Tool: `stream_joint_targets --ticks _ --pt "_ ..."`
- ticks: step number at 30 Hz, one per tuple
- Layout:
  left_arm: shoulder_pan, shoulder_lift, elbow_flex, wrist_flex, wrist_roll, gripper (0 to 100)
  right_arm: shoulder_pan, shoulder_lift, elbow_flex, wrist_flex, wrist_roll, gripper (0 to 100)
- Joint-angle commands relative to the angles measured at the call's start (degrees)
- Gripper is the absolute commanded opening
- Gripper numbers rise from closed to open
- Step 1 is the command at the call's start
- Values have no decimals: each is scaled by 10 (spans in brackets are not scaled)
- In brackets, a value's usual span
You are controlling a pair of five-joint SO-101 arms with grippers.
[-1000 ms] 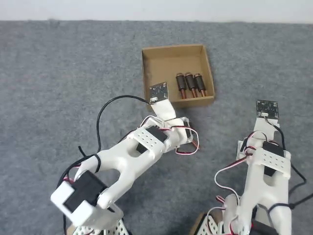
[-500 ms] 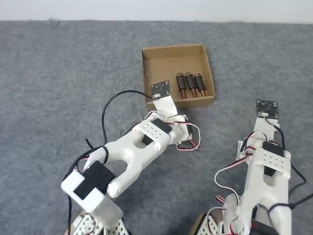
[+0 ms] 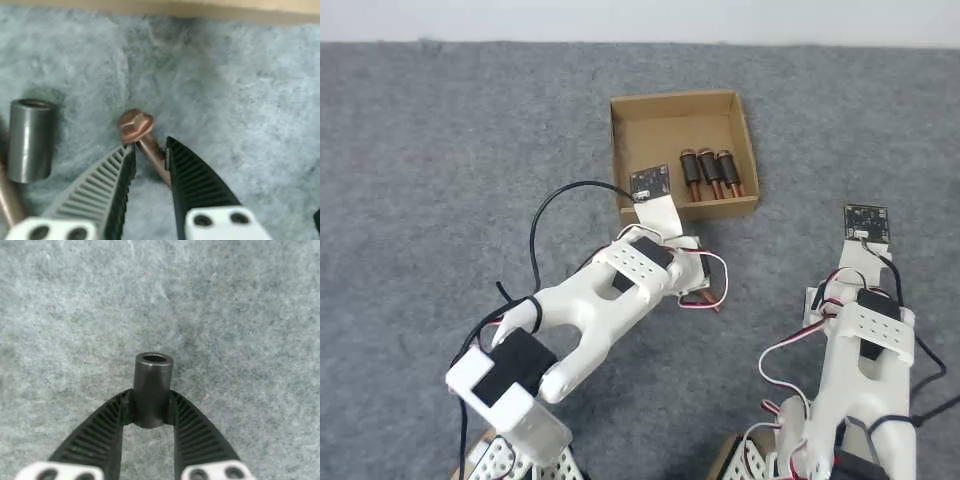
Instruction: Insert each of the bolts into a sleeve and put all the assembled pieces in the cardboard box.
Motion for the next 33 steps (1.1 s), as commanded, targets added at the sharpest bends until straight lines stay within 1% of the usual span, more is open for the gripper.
stream_joint_targets --ticks 1,4,12,21,26,28,30,33 --pt "-4 -5 -41 42 -22 90 -10 -14 -7 -9 11 6" --pt "-2 -5 -43 56 -44 90 -10 -14 -7 -9 11 6" --pt "3 9 -50 58 -44 90 -10 -14 -7 -9 11 6" --pt "0 98 -167 157 -12 90 -10 -14 -7 -9 11 6" --pt "-1 115 -187 172 -14 85 -10 -14 -7 -9 11 6" --pt "0 115 -187 174 -15 53 -10 -14 -7 -9 11 6" --pt "2 115 -187 173 -29 4 -10 -14 -7 -9 11 6" --pt "3 115 -189 175 -65 11 -10 -14 -7 -9 11 6"
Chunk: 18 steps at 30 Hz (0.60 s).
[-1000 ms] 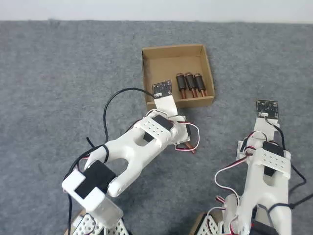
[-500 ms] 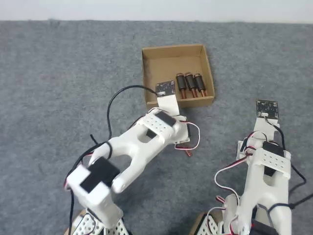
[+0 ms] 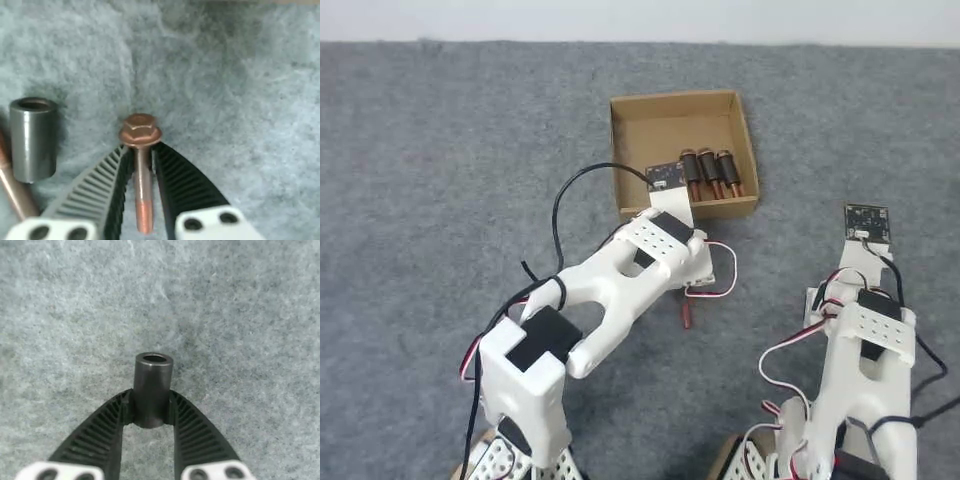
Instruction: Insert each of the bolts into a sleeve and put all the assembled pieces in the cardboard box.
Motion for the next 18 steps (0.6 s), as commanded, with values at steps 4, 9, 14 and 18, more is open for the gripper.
stream_joint_targets --ticks 4,9,14,18 --pt "3 1 -22 18 -94 11 -10 -14 -7 -9 11 6" --pt "3 1 -44 58 -167 11 -10 -14 -7 -9 12 6" --pt "3 1 -51 63 -213 13 -10 -14 -7 -9 12 6" --pt "-2 0 -51 61 -212 55 -10 -14 -7 -9 12 6"
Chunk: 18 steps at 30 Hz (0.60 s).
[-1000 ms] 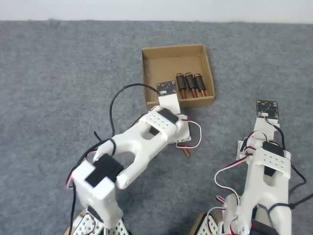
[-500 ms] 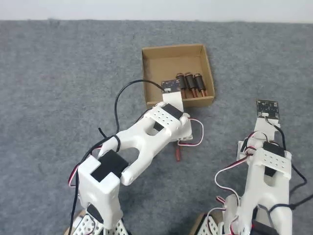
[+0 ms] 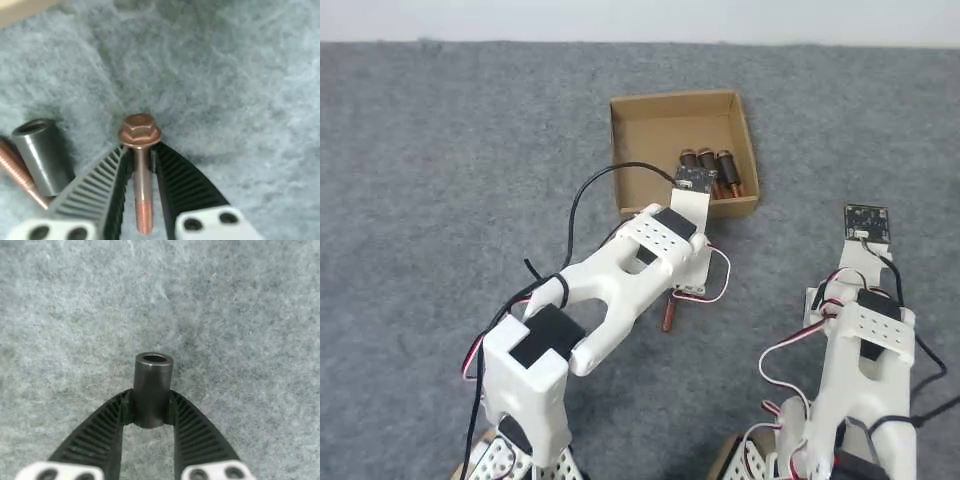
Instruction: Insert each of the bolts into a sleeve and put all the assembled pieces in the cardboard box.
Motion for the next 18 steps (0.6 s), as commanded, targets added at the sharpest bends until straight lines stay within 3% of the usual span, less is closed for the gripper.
stream_joint_targets --ticks 1,11,18 --pt "-2 -7 -24 4 -11 77 -10 -14 -7 -9 12 6" --pt "3 -7 -22 3 13 119 -10 -14 -7 -9 12 6" --pt "-11 -6 16 -78 15 112 -9 -14 -7 -9 12 6"
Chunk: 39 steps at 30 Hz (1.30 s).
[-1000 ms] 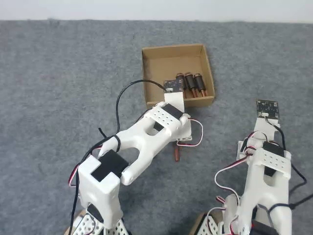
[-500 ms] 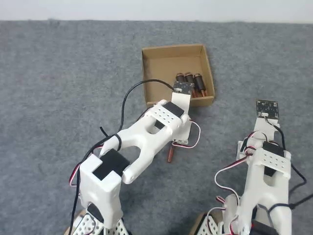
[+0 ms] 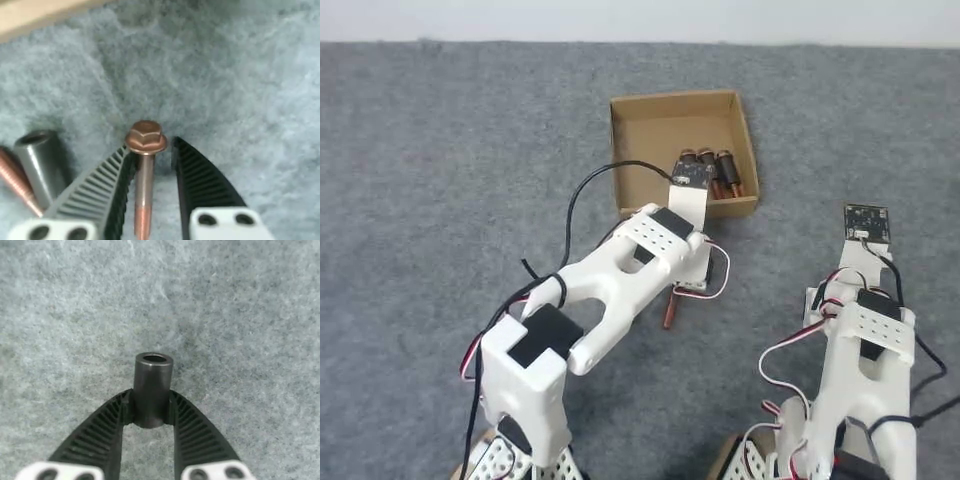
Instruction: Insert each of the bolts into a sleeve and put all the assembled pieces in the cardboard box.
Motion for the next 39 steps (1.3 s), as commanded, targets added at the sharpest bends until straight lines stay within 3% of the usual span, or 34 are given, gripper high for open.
stream_joint_targets --ticks 1,4,12,19,27,33,39 --pt "-1 -7 12 -42 10 96 -9 -14 -7 -9 12 6" --pt "6 -4 14 -51 10 3 -8 -14 -7 -9 12 6" --pt "5 -25 32 -55 10 13 -7 -14 -7 -8 12 6" --pt "-3 -187 159 -128 9 12 -7 -14 -7 -8 12 6" --pt "-89 -320 233 -149 5 12 -7 -14 -7 -8 12 6" --pt "-109 -450 288 -149 5 12 -12 -14 -6 -8 12 6" --pt "-167 -584 359 -153 5 12 -51 -20 -6 -11 11 6"
